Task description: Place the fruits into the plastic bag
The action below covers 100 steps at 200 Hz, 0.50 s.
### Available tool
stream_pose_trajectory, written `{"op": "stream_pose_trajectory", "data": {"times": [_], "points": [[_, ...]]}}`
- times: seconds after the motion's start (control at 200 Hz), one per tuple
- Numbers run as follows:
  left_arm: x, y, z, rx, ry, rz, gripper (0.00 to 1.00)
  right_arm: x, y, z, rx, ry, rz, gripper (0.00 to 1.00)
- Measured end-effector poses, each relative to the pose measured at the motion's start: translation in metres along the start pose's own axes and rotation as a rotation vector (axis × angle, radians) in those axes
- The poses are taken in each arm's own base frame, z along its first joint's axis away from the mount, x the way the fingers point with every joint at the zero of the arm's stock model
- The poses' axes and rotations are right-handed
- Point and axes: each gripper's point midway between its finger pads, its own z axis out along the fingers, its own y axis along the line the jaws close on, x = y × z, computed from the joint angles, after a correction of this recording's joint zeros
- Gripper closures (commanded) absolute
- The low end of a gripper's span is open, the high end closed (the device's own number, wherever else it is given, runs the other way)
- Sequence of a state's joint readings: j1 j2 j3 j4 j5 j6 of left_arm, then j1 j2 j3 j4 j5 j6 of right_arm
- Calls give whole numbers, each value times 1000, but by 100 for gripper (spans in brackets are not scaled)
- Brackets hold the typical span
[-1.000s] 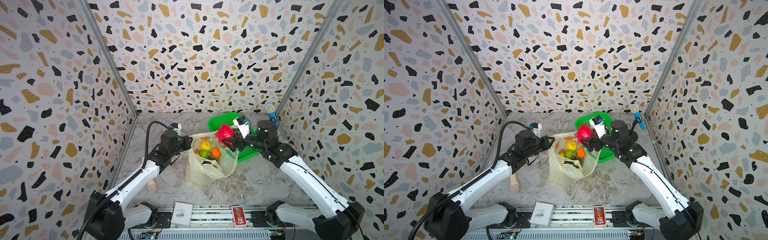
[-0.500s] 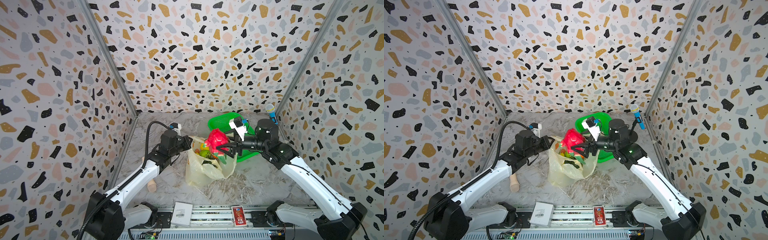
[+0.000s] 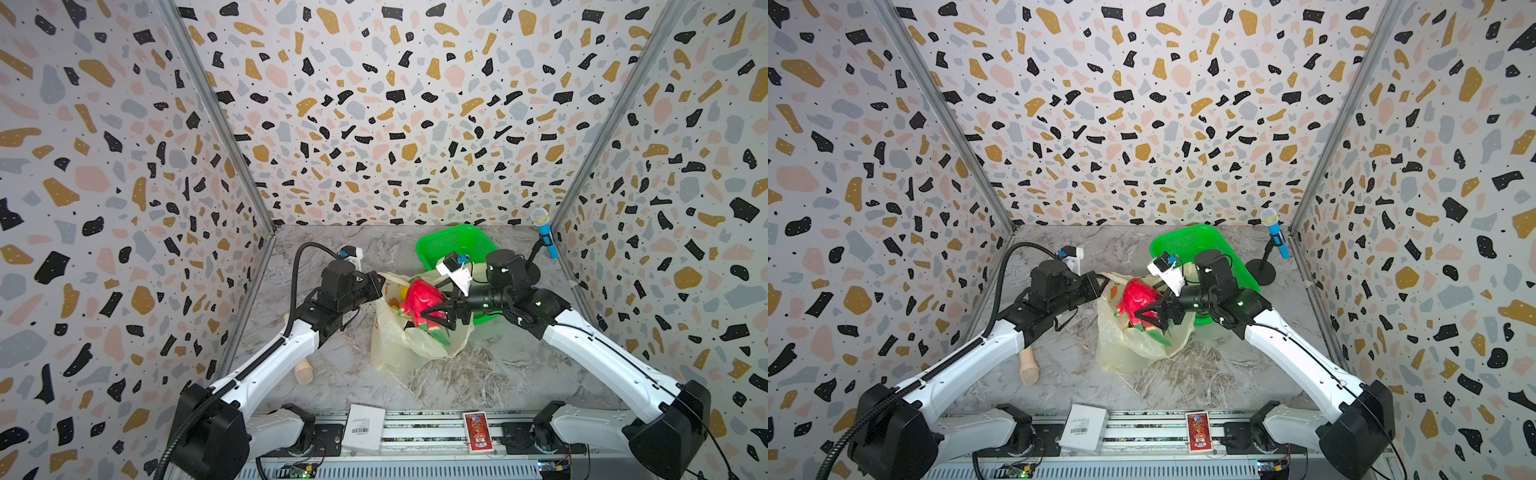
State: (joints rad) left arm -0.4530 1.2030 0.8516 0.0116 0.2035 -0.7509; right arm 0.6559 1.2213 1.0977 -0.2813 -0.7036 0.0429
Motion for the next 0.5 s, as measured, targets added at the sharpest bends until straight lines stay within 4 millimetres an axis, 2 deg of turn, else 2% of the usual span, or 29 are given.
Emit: {"op": "stream_pose_trajectory", "data": {"times": [0.215,0.335,0.501], "points": [[0,0,0,0,0,0,100,23,-15,23,61,89,-1,68],[0,0,0,1,0,0,100,37,-37,30,147,138,22,68],[-1,-1,-2,4,-4,5,100,49,-72,26,311,186,45,68]]}}
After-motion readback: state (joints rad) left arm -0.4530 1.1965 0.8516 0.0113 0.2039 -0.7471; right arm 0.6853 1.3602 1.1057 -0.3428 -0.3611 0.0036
